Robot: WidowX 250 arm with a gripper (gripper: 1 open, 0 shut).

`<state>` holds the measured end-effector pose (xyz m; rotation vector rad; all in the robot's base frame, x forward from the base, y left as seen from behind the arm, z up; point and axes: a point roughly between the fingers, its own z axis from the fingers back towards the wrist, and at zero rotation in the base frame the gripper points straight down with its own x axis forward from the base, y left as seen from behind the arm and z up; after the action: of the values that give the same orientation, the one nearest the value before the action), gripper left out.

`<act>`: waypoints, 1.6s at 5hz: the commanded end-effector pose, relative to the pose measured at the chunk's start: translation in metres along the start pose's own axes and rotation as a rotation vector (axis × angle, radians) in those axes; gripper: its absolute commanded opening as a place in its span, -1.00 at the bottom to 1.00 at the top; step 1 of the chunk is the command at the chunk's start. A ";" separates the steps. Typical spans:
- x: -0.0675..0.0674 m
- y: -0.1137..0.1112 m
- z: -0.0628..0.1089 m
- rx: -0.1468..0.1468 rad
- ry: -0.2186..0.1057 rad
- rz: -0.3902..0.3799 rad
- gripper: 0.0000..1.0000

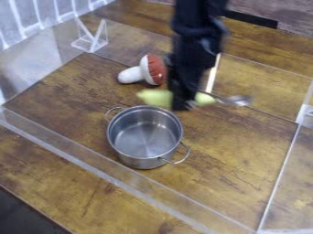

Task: Move the green spoon to the right

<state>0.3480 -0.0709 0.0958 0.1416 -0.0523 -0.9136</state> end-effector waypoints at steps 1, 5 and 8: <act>0.030 -0.014 0.011 0.028 -0.052 0.037 -1.00; 0.058 -0.045 -0.037 -0.059 -0.011 0.267 -1.00; 0.048 -0.028 -0.039 -0.064 0.034 0.442 -1.00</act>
<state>0.3438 -0.1231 0.0315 0.0854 0.0495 -0.4889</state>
